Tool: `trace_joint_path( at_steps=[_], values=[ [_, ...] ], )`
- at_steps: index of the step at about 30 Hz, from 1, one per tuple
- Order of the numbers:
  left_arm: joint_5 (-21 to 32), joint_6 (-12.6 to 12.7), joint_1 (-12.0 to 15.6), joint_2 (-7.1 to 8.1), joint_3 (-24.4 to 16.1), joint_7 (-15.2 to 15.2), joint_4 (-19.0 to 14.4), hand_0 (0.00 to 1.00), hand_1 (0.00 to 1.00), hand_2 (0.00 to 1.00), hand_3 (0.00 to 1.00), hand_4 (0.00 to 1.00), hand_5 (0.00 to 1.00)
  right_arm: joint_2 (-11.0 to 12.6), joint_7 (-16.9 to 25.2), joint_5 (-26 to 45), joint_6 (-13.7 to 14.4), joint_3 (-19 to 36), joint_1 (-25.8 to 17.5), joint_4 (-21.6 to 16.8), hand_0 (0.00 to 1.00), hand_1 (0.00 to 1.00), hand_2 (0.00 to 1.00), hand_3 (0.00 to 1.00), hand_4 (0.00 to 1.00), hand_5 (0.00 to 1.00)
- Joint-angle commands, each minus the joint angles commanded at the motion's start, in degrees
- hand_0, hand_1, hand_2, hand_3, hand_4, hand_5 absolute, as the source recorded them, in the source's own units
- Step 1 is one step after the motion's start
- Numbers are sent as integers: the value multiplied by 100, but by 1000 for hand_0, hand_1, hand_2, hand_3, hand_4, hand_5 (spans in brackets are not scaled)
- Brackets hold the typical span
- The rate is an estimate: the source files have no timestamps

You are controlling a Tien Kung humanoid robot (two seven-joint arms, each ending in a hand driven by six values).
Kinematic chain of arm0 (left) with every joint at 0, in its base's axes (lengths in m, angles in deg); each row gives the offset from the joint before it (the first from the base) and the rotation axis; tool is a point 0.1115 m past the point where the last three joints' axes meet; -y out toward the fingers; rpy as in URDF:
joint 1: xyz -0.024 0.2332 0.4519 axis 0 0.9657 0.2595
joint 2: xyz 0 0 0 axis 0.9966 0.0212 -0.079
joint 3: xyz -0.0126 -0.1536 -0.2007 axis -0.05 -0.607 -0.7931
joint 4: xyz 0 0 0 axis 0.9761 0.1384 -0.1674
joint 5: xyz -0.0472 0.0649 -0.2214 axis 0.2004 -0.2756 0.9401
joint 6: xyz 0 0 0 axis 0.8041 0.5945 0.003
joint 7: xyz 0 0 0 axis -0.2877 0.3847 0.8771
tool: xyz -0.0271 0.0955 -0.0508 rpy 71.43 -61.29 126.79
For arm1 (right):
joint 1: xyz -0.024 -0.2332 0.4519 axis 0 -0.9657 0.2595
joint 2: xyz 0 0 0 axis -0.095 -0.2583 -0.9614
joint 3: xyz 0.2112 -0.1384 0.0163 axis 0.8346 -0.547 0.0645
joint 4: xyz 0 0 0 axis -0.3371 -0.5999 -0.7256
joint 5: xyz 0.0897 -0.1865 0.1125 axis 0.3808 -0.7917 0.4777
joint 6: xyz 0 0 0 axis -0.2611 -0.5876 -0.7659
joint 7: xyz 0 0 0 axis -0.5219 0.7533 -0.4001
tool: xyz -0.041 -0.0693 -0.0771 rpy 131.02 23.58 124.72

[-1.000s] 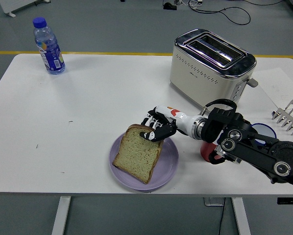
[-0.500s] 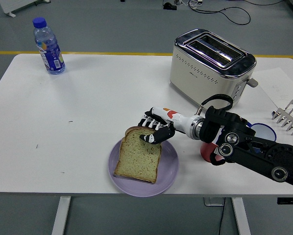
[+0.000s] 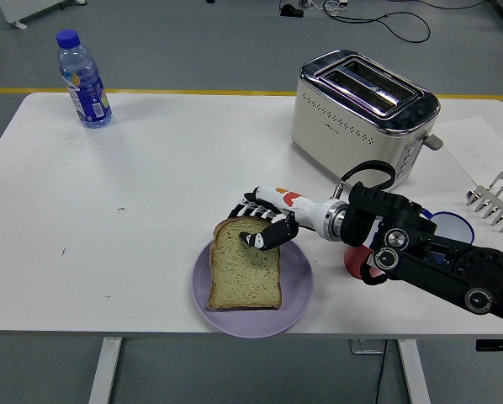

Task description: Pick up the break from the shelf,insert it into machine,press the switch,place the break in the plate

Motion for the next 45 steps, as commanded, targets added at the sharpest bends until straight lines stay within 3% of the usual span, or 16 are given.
trace_joint_path(
  at_steps=[4,5,13,27,33,36,40,41,42,45],
  values=[
    [-29,-2,4,0,-17,3,0,616,475,431,570,326,907,-3,50,-8,54,14,2,-5,634,664,696,721,652,48],
    [-33,-2,6,0,-20,3,0,616,473,431,572,325,906,-3,66,-12,77,19,3,-8,701,717,762,779,672,65],
    [-115,-13,18,0,-67,5,0,617,473,431,573,323,903,-12,247,74,321,67,-2,-64,728,732,777,793,683,74],
    [-222,-38,82,0,-134,15,0,617,476,431,574,323,904,192,847,644,826,883,-61,-781,738,735,780,792,699,94],
    [-163,-31,81,0,-93,12,0,617,475,431,572,320,901,575,1844,1717,999,1936,-68,-1502,725,728,775,785,690,105],
    [-155,-28,82,0,-94,13,0,616,474,432,571,320,901,740,2220,2243,1012,2444,-59,-1661,716,716,753,760,684,96],
    [-146,-29,90,0,-96,20,0,616,474,432,571,320,901,941,2644,2923,1113,3033,-98,-1677,716,716,753,760,684,96],
    [-142,-28,92,0,-90,24,0,618,474,433,570,318,899,1031,2805,3121,1156,3219,-129,-1623,707,706,718,691,651,78],
    [-140,-29,92,0,-85,25,0,618,474,433,570,318,899,1087,2896,3235,1175,3325,-153,-1586,707,706,718,691,651,78],
    [-134,-31,96,0,-82,26,0,618,474,433,570,318,899,1434,3433,3899,1156,3823,-362,-1317,707,706,718,691,651,78]
  ],
)
